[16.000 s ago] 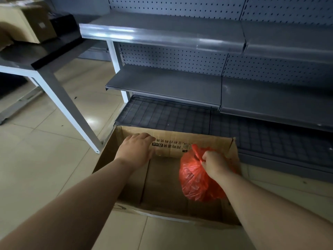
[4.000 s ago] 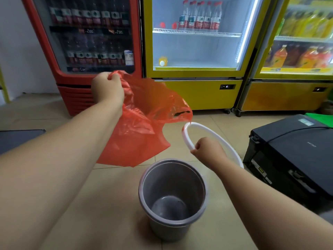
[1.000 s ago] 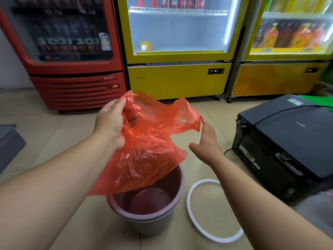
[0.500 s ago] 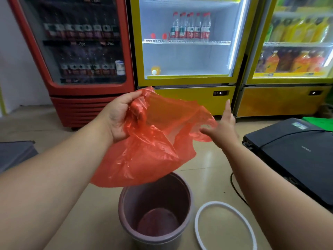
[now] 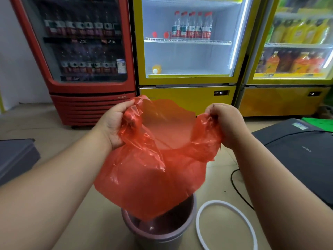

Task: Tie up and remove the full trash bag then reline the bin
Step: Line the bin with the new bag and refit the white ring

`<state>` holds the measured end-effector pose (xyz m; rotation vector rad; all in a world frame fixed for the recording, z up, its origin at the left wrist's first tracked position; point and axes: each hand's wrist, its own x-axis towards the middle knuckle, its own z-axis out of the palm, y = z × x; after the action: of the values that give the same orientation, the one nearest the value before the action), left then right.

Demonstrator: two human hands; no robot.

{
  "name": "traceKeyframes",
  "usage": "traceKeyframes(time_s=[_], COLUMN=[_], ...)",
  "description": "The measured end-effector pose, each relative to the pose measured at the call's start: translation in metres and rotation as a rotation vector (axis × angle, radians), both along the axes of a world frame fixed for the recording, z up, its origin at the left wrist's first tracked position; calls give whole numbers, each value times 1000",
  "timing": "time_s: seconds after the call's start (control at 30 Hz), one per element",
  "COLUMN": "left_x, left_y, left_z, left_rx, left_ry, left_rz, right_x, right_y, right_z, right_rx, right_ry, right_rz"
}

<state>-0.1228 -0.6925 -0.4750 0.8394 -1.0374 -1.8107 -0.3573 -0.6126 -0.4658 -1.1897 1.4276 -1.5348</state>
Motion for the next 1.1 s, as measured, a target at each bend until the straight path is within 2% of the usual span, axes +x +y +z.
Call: traceKeyframes(time_s=[0.07, 0.37, 0.53, 0.63, 0.7, 0.77, 0.87, 0.93, 0.97, 1.0, 1.1], left_x=[0, 5, 6, 14, 22, 32, 47, 52, 53, 53, 41], left_y=[1, 8, 17, 23, 25, 25, 17, 13, 12, 13, 22], left_z=[-12, -62, -81, -100, -113, -127, -146, -158, -164, -169, -176], left_rx=[36, 143, 139, 14, -146, -272, -327, -279, -211, -128, -72], left_ry=[32, 99, 39, -47, -294, -654, -1126, -1450, -1540, -1550, -1385], left_rz=[39, 295, 429, 423, 390, 373, 367, 301, 247, 192, 63], right_x=[8, 30, 43, 46, 46, 45, 45, 46, 48, 49, 54], right_y=[1, 0, -3, -8, -11, -13, -16, -20, -21, -23, -24], right_z=[-4, -49, -70, -97, -118, -137, -159, -170, -174, -178, -176], right_rx=[-18, -106, -81, 9, 92, 160, 266, 379, 414, 427, 438], right_ry=[-87, -257, -257, -155, -3, 183, 451, 620, 684, 728, 776], right_rz=[-11, -167, -195, -174, -142, -100, -62, -22, -4, 7, -5])
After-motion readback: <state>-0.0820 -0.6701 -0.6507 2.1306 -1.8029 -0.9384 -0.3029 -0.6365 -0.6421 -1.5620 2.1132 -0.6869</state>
